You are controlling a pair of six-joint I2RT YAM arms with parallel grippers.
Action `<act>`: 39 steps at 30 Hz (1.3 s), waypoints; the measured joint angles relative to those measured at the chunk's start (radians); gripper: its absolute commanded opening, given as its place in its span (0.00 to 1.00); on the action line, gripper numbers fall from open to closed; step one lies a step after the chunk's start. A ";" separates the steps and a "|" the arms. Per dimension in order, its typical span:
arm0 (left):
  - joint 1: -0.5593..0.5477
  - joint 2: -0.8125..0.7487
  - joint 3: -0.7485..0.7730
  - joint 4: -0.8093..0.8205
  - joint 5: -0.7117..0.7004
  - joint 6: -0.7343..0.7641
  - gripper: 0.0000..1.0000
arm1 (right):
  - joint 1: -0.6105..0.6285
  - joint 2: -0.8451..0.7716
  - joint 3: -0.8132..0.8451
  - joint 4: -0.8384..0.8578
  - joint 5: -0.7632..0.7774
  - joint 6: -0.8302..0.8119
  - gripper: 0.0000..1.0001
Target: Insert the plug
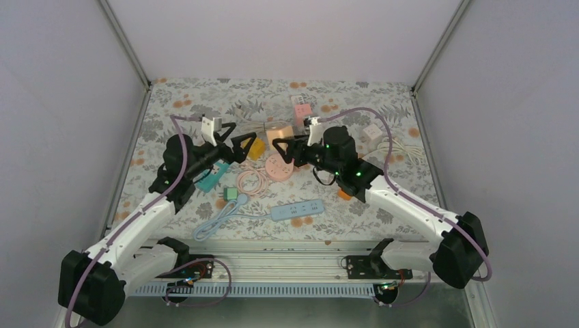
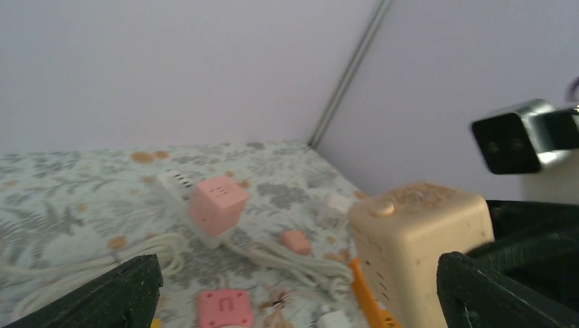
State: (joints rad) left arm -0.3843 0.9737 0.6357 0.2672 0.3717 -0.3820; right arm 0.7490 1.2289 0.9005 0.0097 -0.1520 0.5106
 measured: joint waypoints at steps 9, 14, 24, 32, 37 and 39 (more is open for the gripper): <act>0.000 -0.095 -0.047 0.230 0.160 -0.270 1.00 | -0.031 0.000 0.006 0.307 -0.297 0.264 0.55; 0.000 -0.094 -0.050 0.337 0.209 -0.426 1.00 | -0.031 0.037 0.030 0.433 -0.419 0.393 0.55; -0.020 -0.023 -0.024 0.446 0.294 -0.630 0.98 | -0.032 0.076 0.106 0.521 -0.502 0.502 0.56; -0.032 0.009 -0.024 0.533 0.347 -0.704 0.93 | -0.031 0.100 0.117 0.544 -0.522 0.517 0.56; -0.032 0.023 -0.024 0.574 0.369 -0.729 0.79 | -0.031 0.103 0.117 0.544 -0.525 0.518 0.56; -0.032 0.028 -0.022 0.581 0.378 -0.735 0.72 | -0.031 0.103 0.117 0.544 -0.524 0.518 0.56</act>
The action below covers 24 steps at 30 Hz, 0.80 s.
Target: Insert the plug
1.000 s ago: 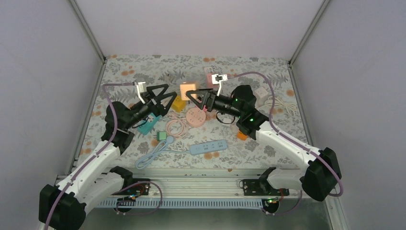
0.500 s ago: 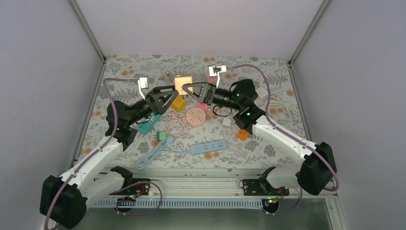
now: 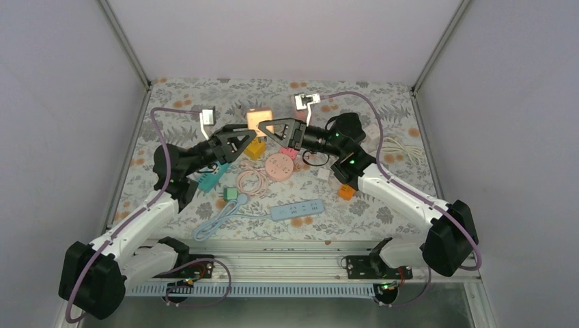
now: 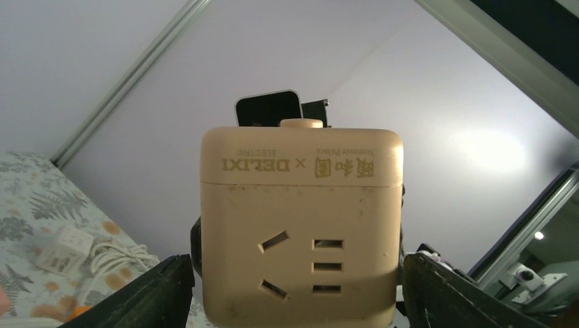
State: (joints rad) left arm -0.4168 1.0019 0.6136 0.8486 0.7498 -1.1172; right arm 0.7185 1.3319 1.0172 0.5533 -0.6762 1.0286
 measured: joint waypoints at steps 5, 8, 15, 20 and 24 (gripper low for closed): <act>0.000 0.019 0.014 0.011 0.023 -0.005 0.56 | 0.000 0.000 0.000 -0.001 0.000 -0.006 0.56; 0.002 0.020 0.016 0.011 0.026 0.007 0.49 | 0.000 0.000 0.007 -0.014 0.003 -0.014 0.58; 0.001 0.021 0.108 -0.154 0.014 0.153 0.45 | -0.001 -0.001 0.095 -0.161 0.055 -0.112 0.94; -0.002 0.037 0.173 -0.282 -0.011 0.388 0.41 | -0.004 -0.021 0.169 -0.355 0.134 -0.256 1.00; -0.001 0.076 0.202 -0.337 -0.003 0.548 0.39 | -0.022 -0.069 0.178 -0.494 0.182 -0.369 1.00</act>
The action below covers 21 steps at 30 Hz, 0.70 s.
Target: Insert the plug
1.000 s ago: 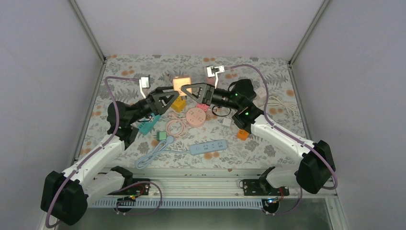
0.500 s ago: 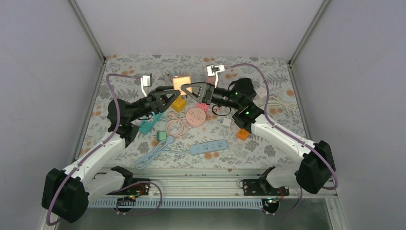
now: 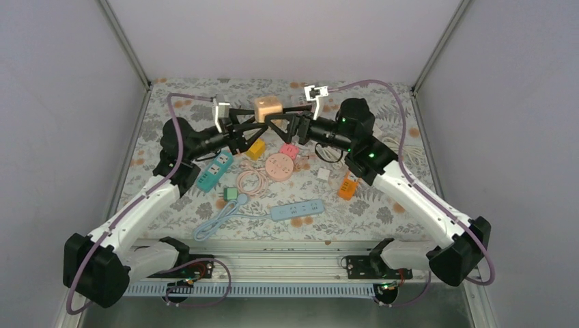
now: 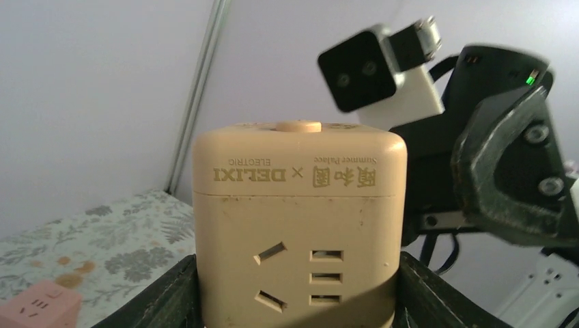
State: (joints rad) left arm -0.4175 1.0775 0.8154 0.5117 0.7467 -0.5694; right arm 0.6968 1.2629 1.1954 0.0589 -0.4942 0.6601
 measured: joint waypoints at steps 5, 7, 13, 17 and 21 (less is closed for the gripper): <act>0.000 0.054 0.061 -0.106 0.055 0.180 0.40 | -0.020 -0.035 0.045 -0.163 0.036 -0.192 1.00; 0.001 0.071 0.098 -0.170 0.089 0.267 0.41 | -0.026 -0.036 0.077 -0.238 0.036 -0.302 1.00; 0.001 0.075 0.178 -0.399 0.196 0.606 0.41 | -0.043 -0.001 0.251 -0.484 -0.002 -0.619 1.00; 0.001 0.093 0.250 -0.573 0.251 0.817 0.41 | -0.045 -0.010 0.271 -0.578 -0.025 -0.794 0.99; 0.001 0.136 0.332 -0.739 0.288 0.994 0.41 | -0.045 -0.027 0.254 -0.628 -0.025 -0.924 0.98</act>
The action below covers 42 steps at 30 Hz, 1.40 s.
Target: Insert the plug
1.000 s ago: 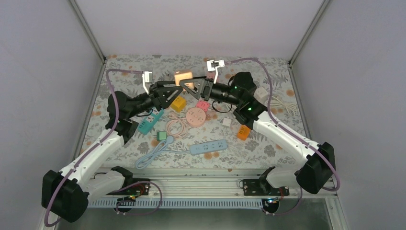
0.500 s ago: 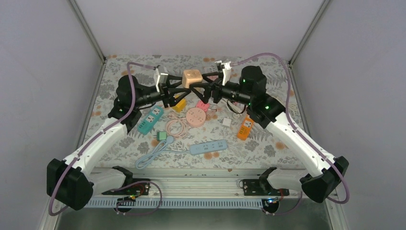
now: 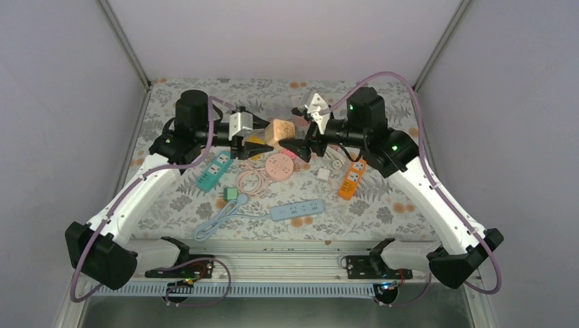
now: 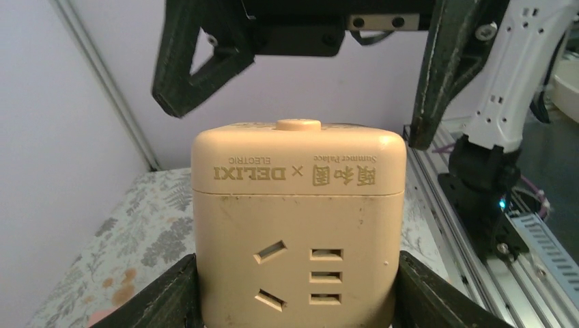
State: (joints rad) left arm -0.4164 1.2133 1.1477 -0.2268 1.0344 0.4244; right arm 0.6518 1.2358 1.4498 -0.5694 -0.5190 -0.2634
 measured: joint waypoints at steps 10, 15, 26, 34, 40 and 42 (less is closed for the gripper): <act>0.008 0.058 0.073 -0.224 0.023 0.190 0.41 | 0.000 0.087 0.066 -0.129 -0.061 -0.206 0.88; 0.008 0.058 0.074 -0.264 0.025 0.223 0.41 | 0.002 0.112 0.066 -0.182 -0.087 -0.248 0.88; 0.008 0.058 0.074 -0.289 0.040 0.246 0.41 | 0.022 0.137 0.066 -0.215 -0.131 -0.307 0.82; 0.008 0.061 0.074 -0.309 0.054 0.241 0.48 | 0.023 0.152 0.066 -0.231 -0.130 -0.343 0.58; 0.005 0.064 0.074 -0.281 0.061 0.196 0.73 | 0.022 0.128 0.046 -0.209 -0.123 -0.324 0.53; 0.003 0.063 0.074 -0.259 0.042 0.153 0.79 | 0.022 0.109 0.021 -0.179 -0.109 -0.299 0.54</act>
State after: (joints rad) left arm -0.4137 1.2766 1.2213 -0.4858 1.0767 0.5774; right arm 0.6735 1.3449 1.4712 -0.7479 -0.6277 -0.5629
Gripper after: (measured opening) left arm 0.709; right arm 0.621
